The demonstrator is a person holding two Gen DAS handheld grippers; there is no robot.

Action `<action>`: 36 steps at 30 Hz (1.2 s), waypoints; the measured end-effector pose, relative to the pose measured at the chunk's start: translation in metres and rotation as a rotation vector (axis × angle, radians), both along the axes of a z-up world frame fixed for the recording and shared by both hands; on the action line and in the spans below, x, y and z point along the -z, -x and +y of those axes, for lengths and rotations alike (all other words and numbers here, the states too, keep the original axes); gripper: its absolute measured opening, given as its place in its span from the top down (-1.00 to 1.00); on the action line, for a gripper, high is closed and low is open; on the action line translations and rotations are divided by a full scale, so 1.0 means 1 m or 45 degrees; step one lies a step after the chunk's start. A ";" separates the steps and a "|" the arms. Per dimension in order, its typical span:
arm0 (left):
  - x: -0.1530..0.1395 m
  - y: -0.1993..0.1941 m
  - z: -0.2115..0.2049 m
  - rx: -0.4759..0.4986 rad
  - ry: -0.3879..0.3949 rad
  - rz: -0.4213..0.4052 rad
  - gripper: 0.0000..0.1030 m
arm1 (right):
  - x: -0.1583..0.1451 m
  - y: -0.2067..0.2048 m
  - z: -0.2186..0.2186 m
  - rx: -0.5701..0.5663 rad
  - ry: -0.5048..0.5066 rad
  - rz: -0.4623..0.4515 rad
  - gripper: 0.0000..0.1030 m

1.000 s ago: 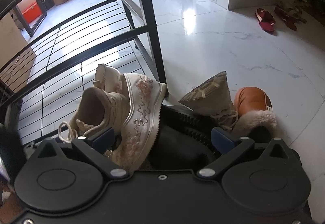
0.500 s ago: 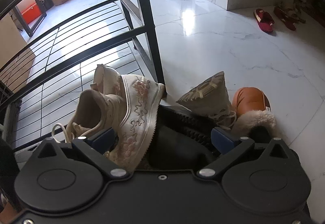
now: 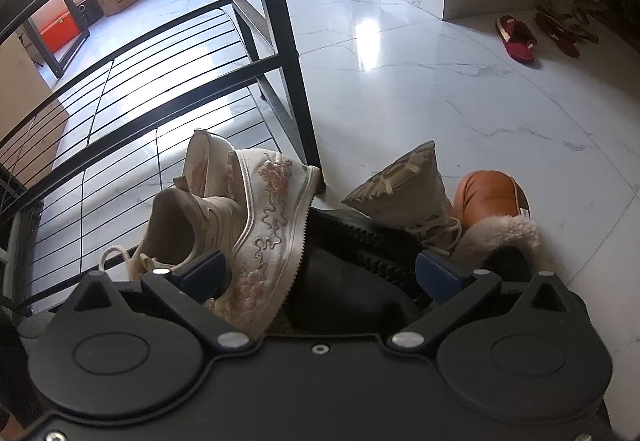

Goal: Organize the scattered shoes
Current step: 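Lift the beige sneaker off the heap with the left gripper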

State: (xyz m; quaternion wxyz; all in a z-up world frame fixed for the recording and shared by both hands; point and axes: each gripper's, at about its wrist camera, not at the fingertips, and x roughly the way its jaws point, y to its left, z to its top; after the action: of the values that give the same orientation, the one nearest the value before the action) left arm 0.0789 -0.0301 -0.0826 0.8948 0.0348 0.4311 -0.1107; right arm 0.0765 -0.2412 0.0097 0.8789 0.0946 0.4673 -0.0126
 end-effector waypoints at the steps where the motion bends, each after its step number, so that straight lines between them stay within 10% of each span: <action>1: -0.001 -0.001 0.001 -0.001 -0.002 0.005 0.02 | 0.000 0.000 0.000 0.002 0.000 0.002 -1.00; 4: -0.003 -0.006 0.009 -0.045 0.038 -0.002 -0.05 | 0.001 -0.001 0.000 0.004 -0.003 0.005 -1.00; 12: -0.034 -0.009 0.009 0.051 0.092 -0.210 -0.98 | 0.000 -0.001 0.001 -0.027 -0.035 0.006 -1.00; 20: -0.001 -0.057 0.002 -0.011 -0.029 -0.099 -0.99 | 0.006 -0.006 0.006 -0.047 -0.031 0.037 -1.00; 27: 0.030 -0.063 0.008 0.033 0.132 0.095 -0.96 | 0.015 -0.012 0.004 -0.036 -0.031 0.079 -1.00; 32: 0.037 -0.044 -0.009 0.086 -0.004 -0.011 -0.99 | 0.015 -0.011 0.003 -0.043 -0.053 0.084 -1.00; 36: 0.044 -0.056 0.012 -0.127 0.157 0.066 -0.91 | 0.014 -0.010 -0.001 -0.032 -0.055 0.077 -1.00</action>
State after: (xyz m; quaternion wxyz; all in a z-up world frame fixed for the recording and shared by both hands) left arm 0.1353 -0.0186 -0.1267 0.8881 -0.0446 0.4478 -0.0932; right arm 0.0861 -0.2424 -0.0047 0.8623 0.1072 0.4949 0.0057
